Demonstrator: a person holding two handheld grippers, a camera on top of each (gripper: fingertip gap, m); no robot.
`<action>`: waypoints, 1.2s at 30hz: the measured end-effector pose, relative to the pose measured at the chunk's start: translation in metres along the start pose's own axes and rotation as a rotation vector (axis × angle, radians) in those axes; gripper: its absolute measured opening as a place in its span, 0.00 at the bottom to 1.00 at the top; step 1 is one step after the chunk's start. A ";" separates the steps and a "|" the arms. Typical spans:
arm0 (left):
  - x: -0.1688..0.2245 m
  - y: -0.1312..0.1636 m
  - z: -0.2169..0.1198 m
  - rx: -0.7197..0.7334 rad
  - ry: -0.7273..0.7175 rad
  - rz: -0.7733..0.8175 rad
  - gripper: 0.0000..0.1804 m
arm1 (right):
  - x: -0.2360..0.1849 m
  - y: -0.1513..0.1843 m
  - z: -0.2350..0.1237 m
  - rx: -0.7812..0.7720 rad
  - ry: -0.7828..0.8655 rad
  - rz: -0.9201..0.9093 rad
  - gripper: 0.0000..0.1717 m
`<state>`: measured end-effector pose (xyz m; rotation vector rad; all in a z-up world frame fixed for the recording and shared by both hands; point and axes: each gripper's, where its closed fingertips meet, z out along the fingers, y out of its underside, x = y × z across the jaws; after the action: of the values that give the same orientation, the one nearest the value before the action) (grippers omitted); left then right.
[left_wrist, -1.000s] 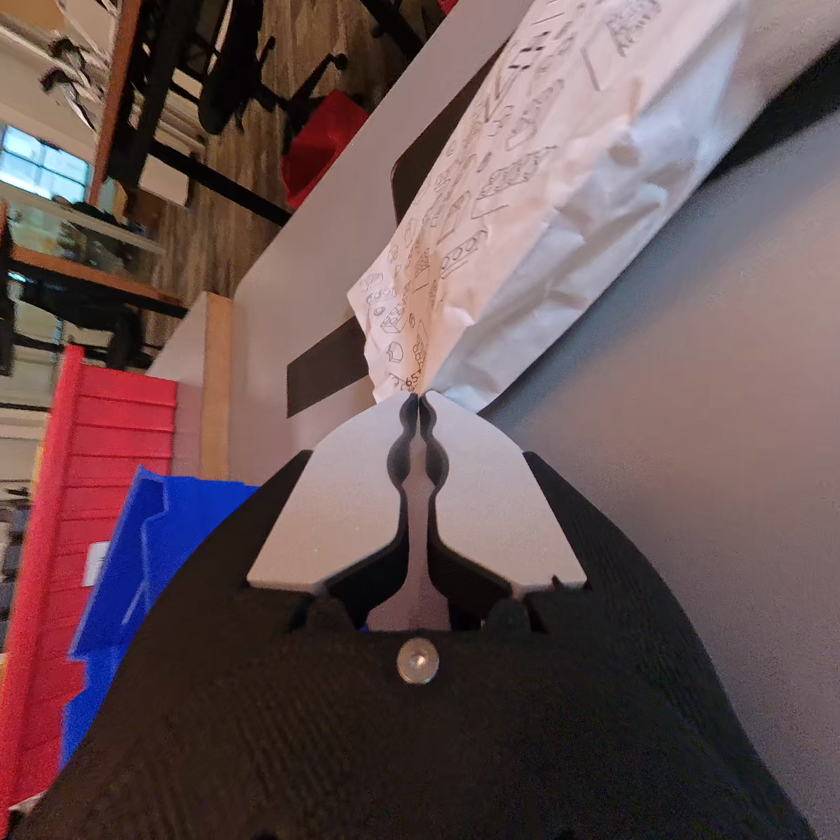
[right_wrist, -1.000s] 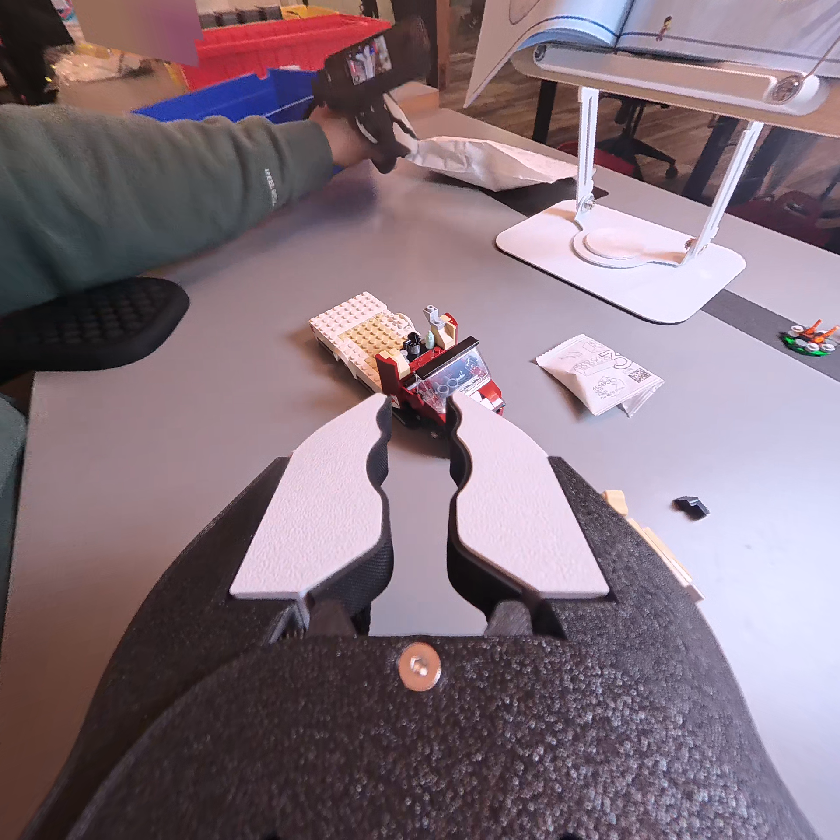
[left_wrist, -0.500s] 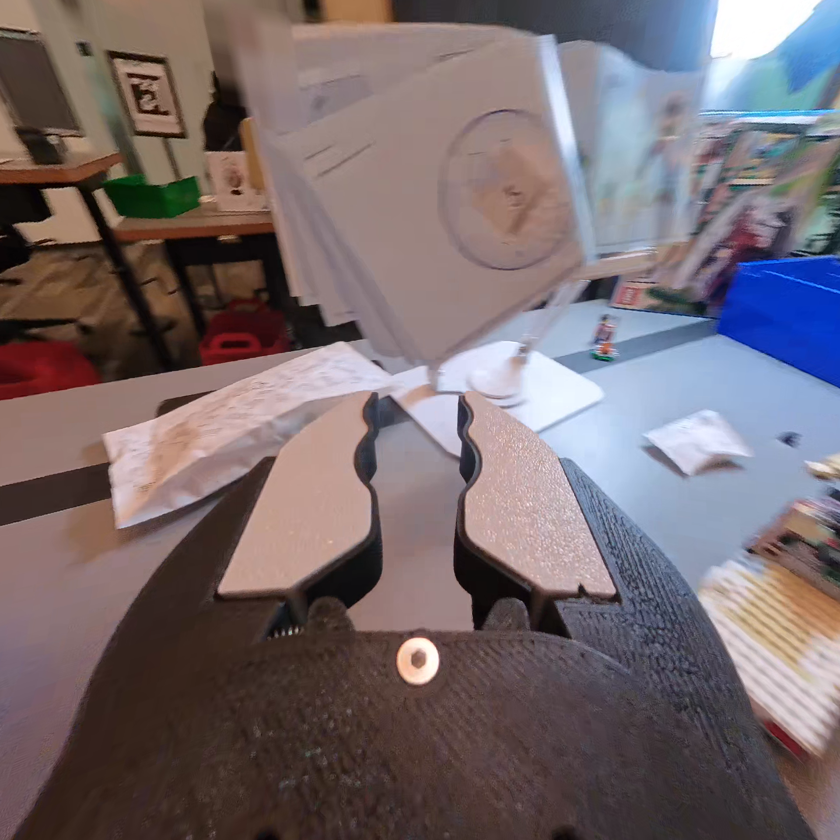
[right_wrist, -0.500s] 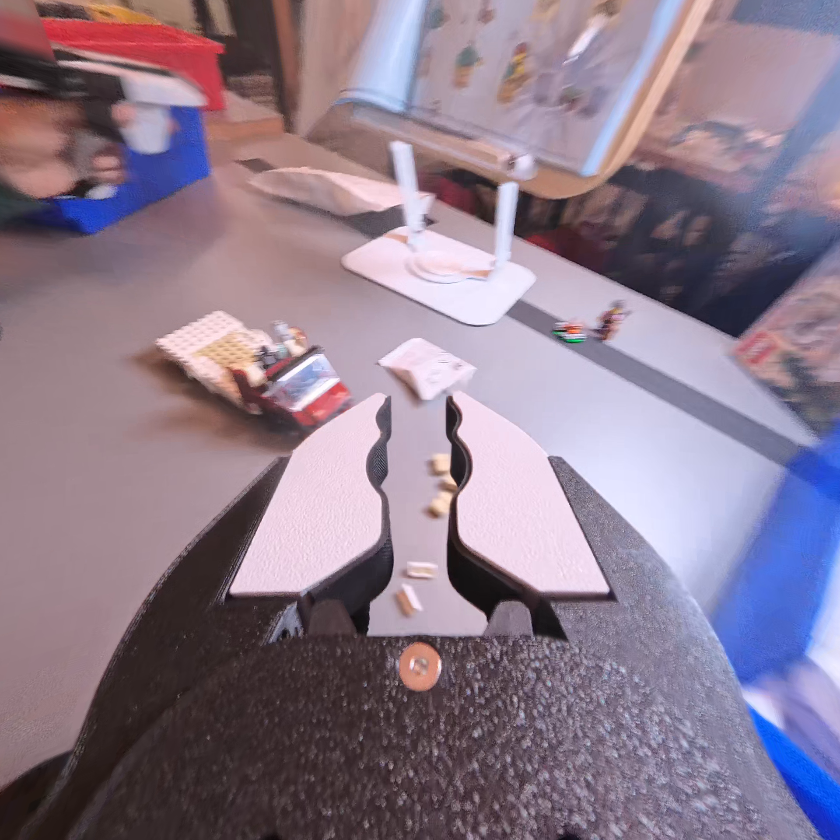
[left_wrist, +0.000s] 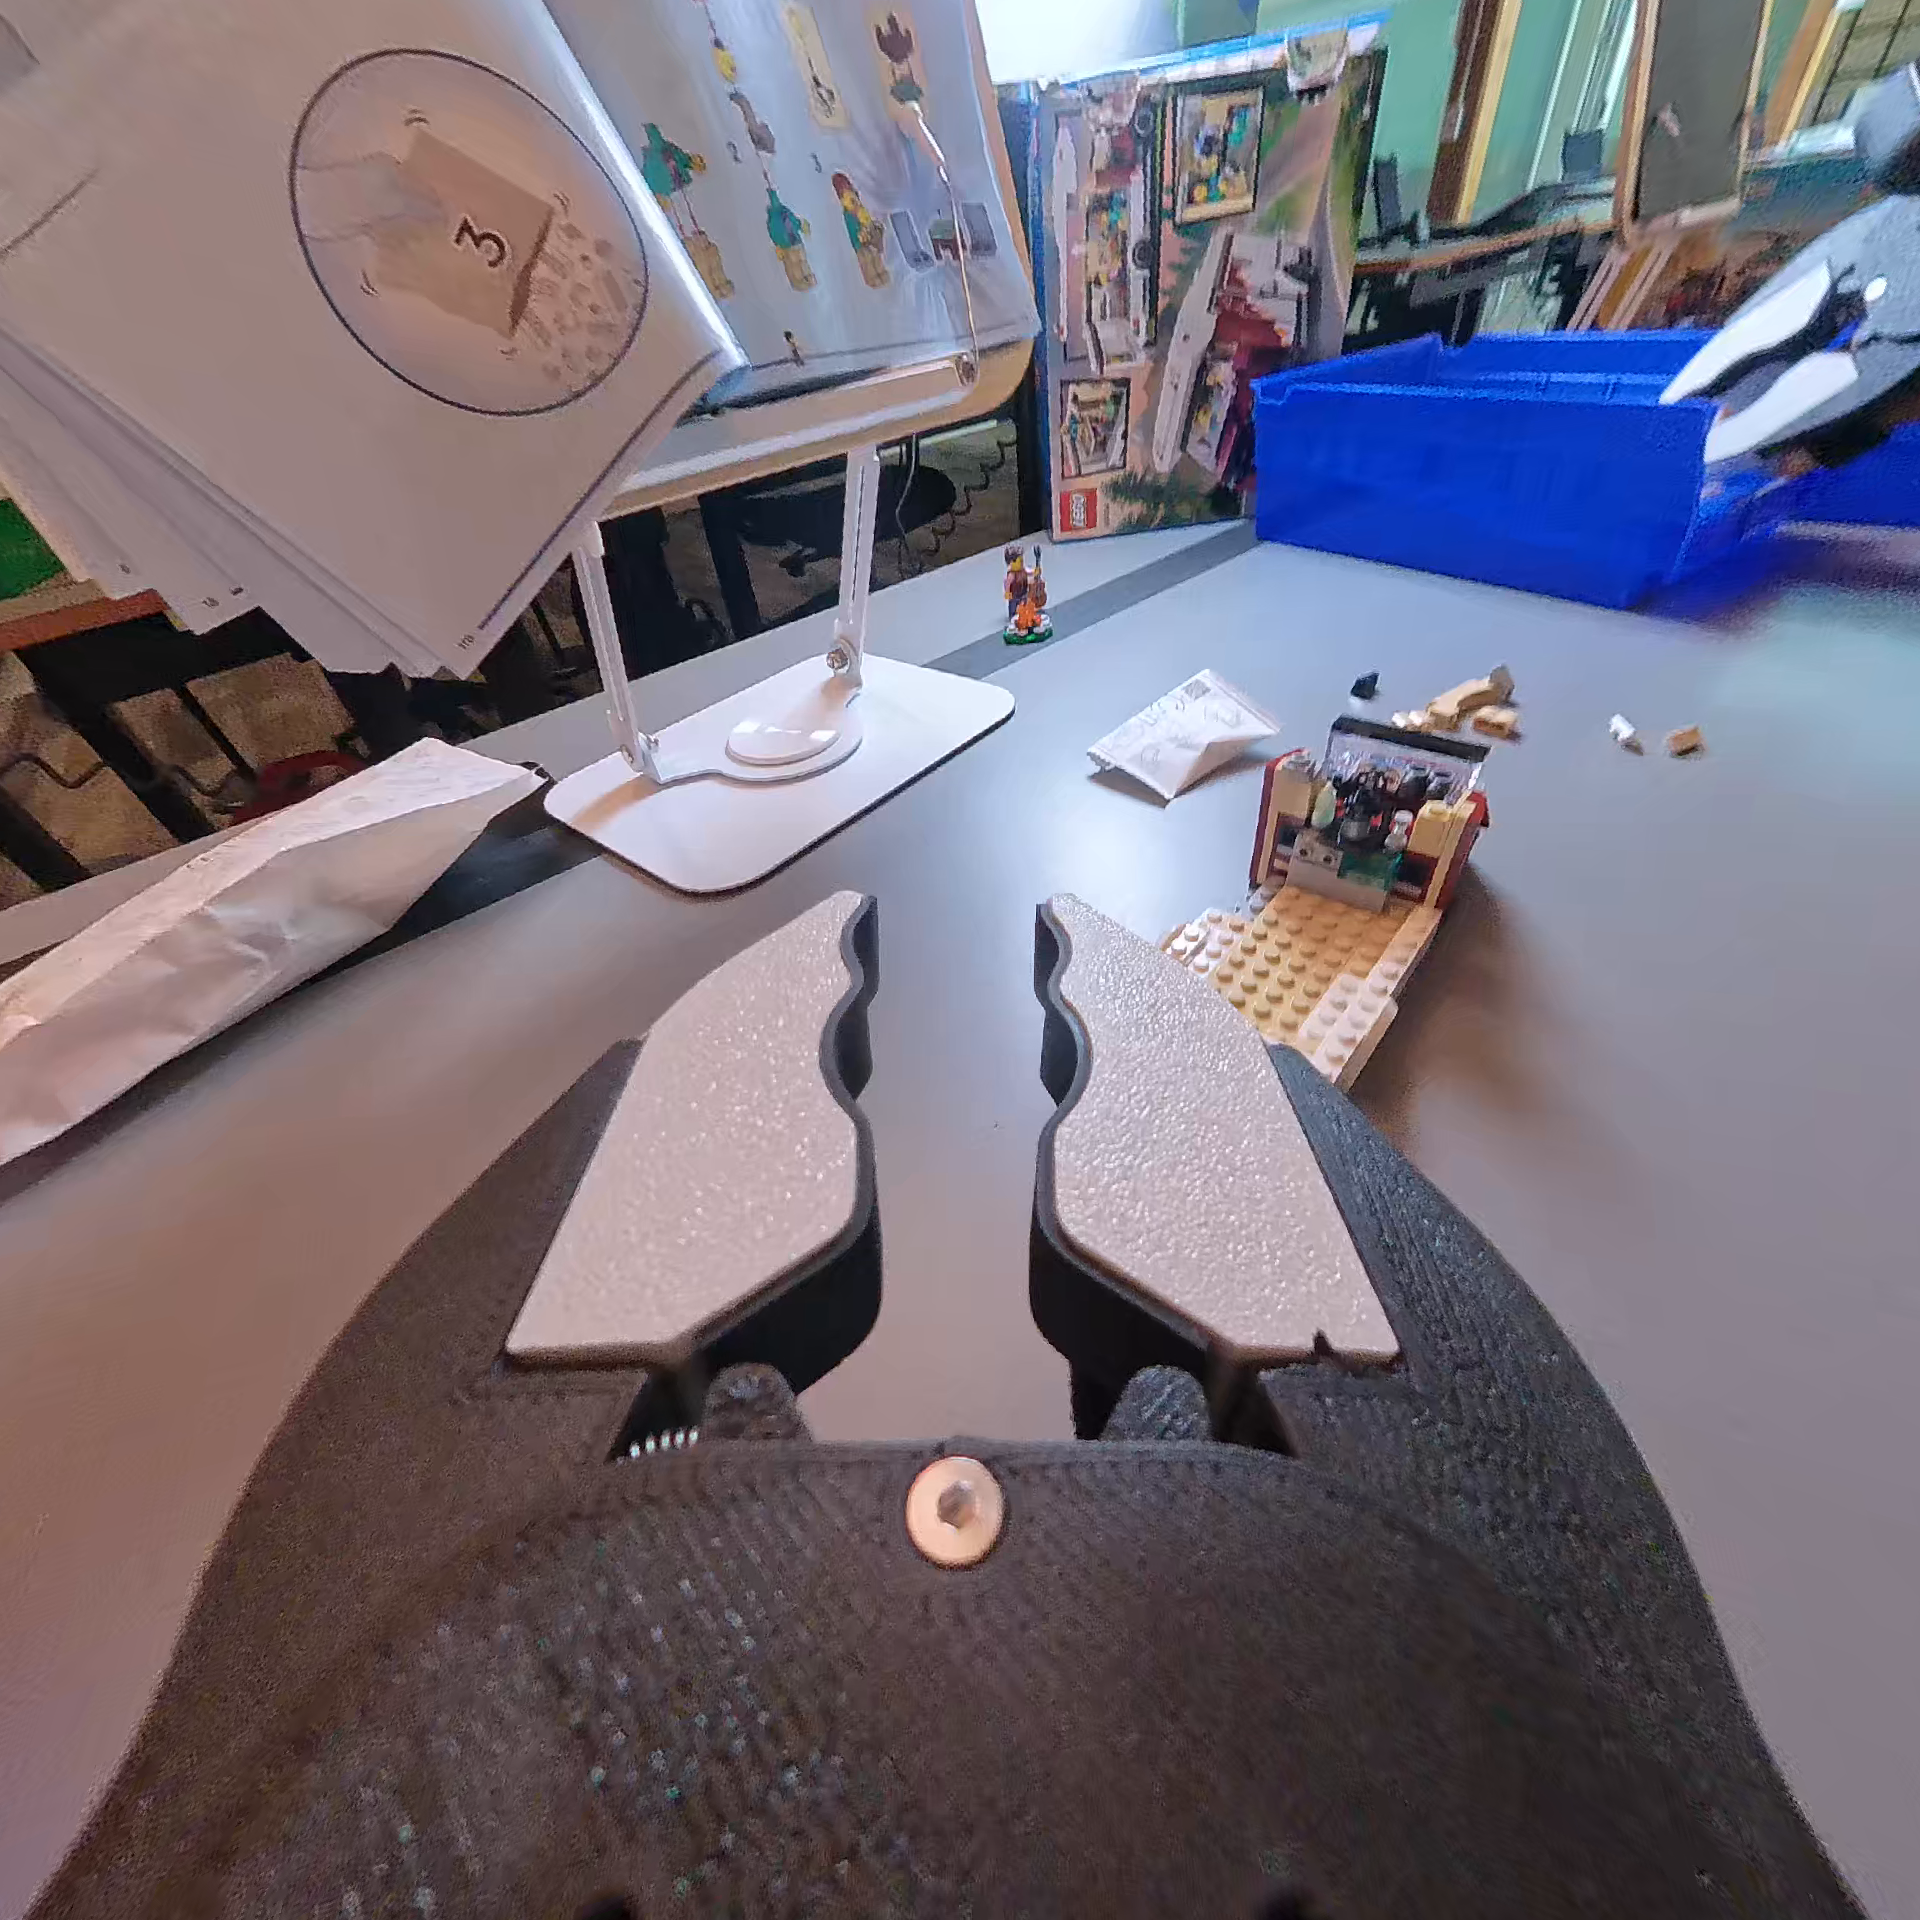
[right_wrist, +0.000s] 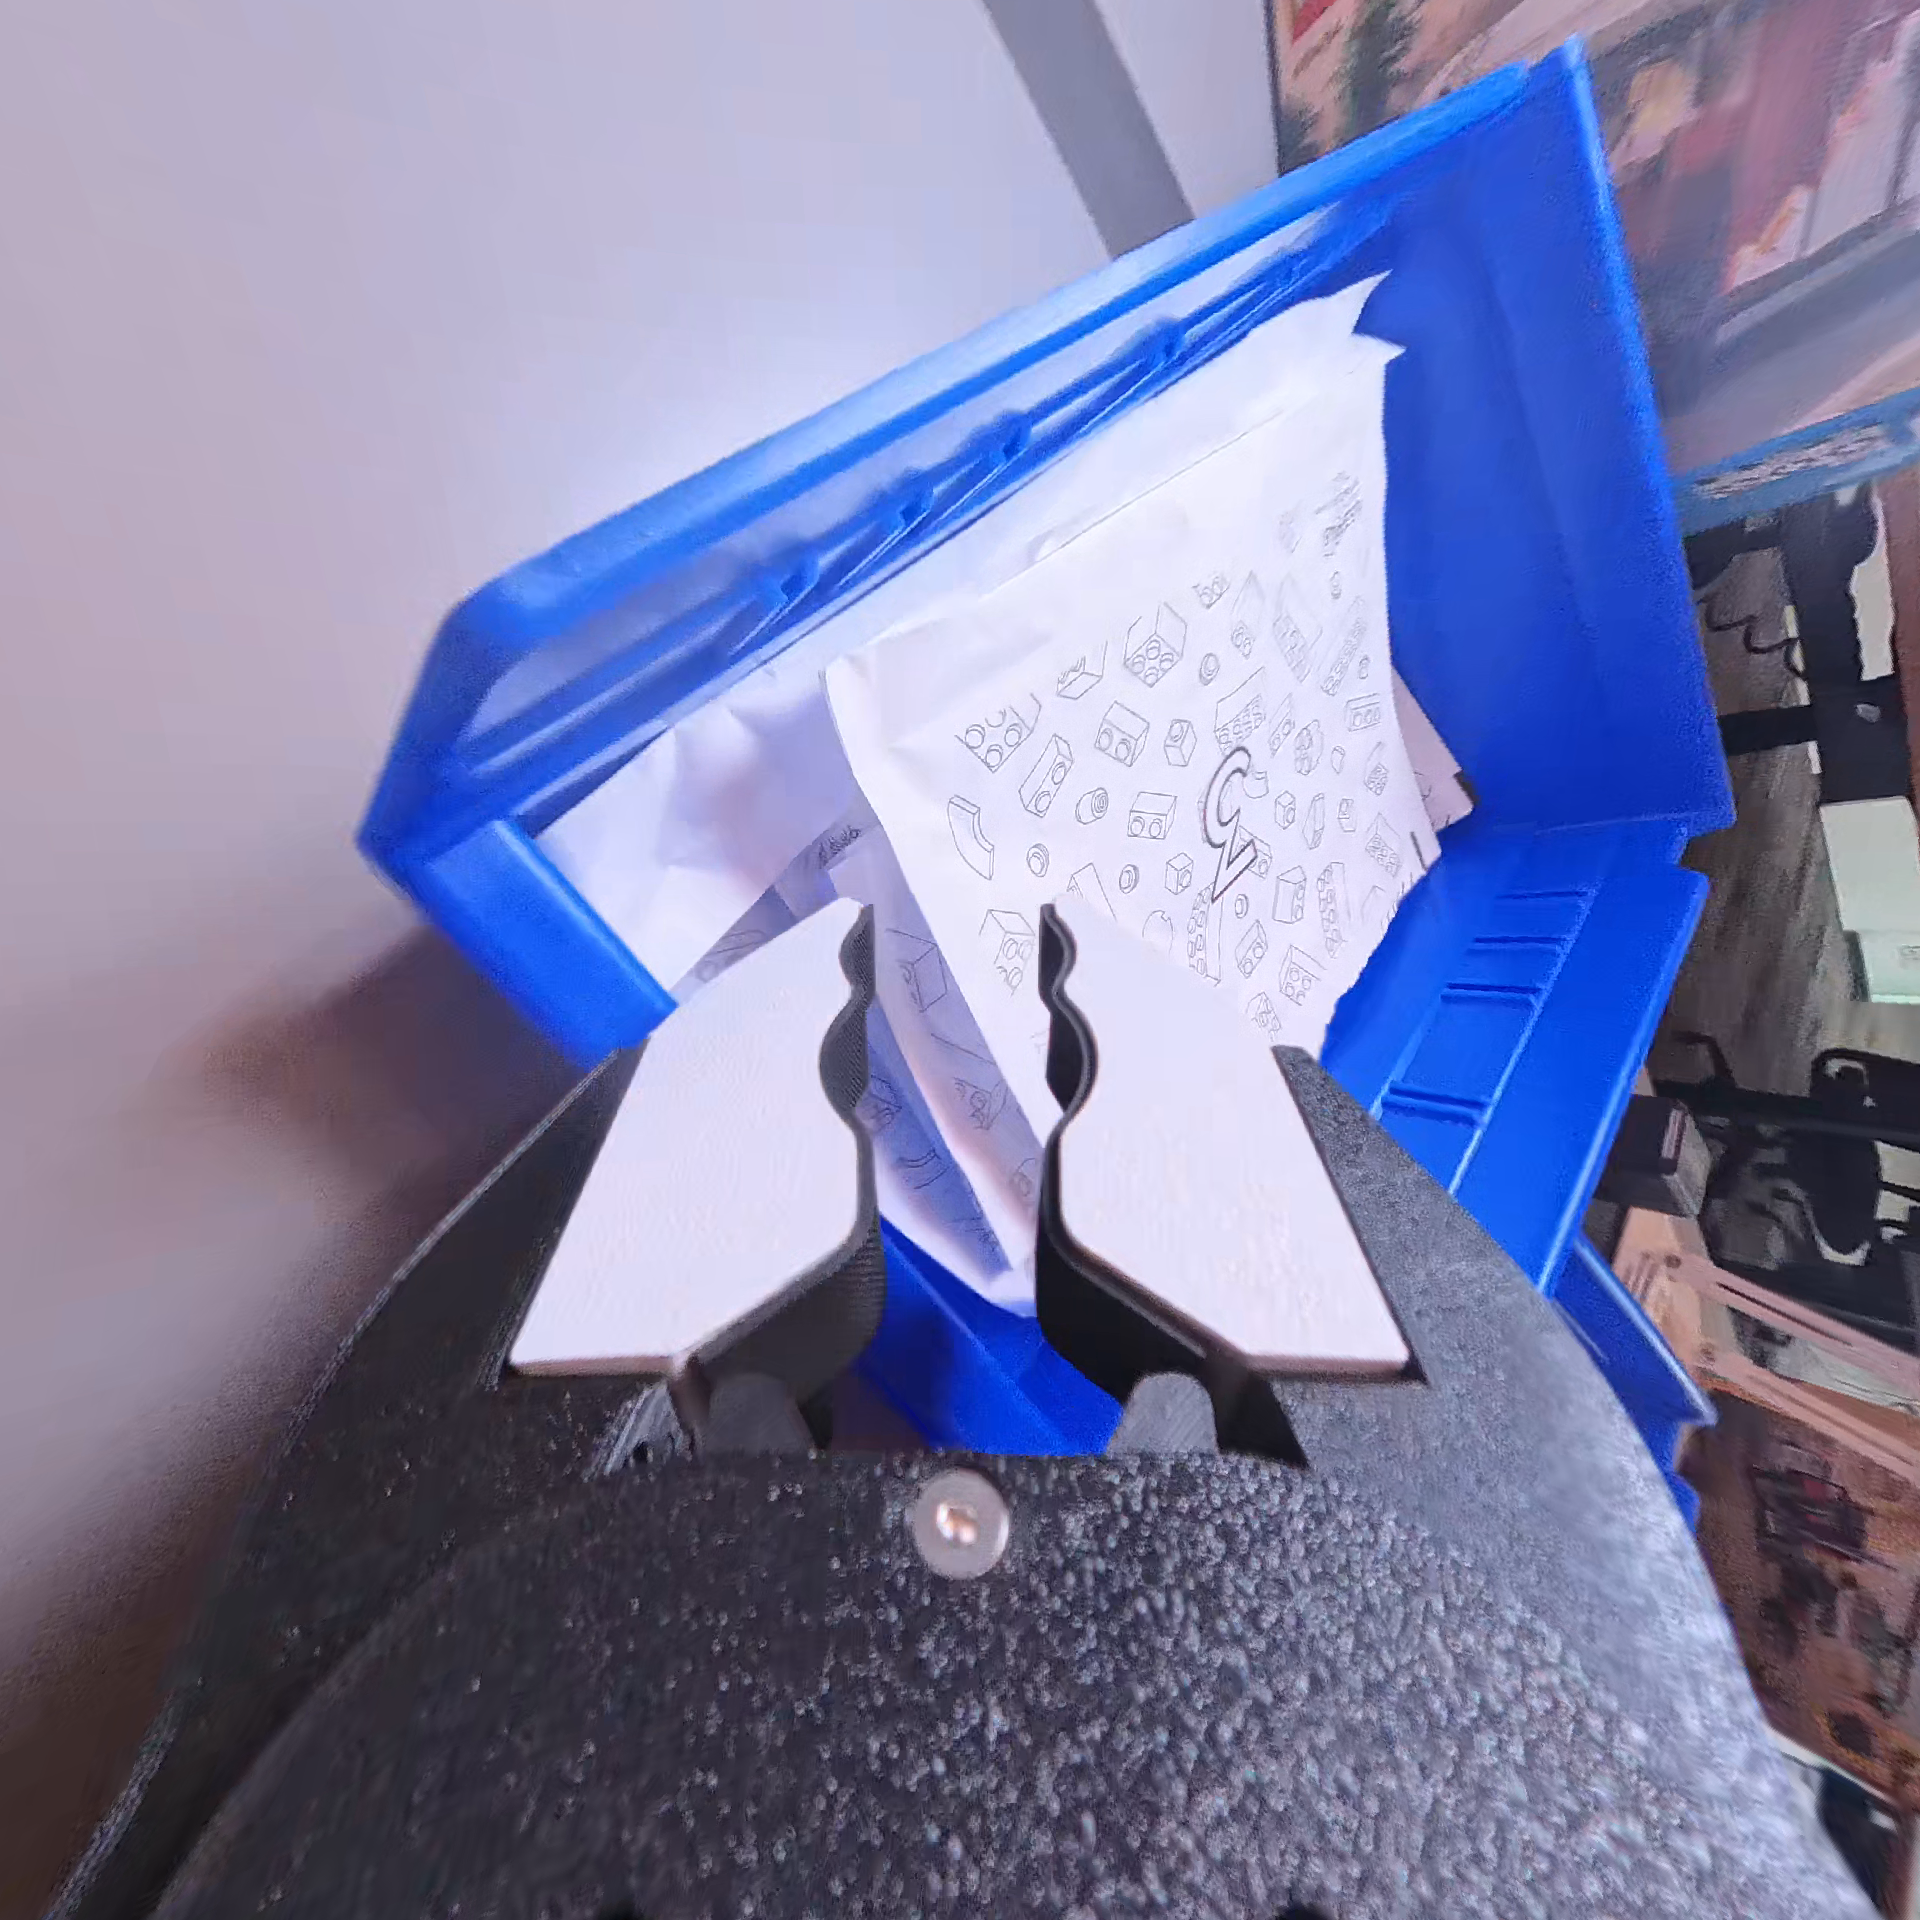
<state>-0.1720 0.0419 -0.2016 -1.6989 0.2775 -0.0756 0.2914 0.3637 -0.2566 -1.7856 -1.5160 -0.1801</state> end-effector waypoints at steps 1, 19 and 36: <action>0.001 0.004 0.001 -0.017 0.001 0.022 0.16 | 0.002 0.003 0.007 -0.032 0.004 -0.030 0.14; 0.072 0.004 0.013 -0.004 0.340 -0.172 0.20 | 0.014 -0.129 -0.167 0.446 0.421 -0.283 0.00; 0.093 -0.025 -0.007 0.037 0.900 -1.113 0.31 | -0.239 -0.267 -0.243 1.089 0.334 -0.790 0.00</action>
<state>-0.0801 0.0167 -0.1856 -1.4975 -0.0539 -1.6618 0.0741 0.0238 -0.0999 -0.2614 -1.5275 -0.0090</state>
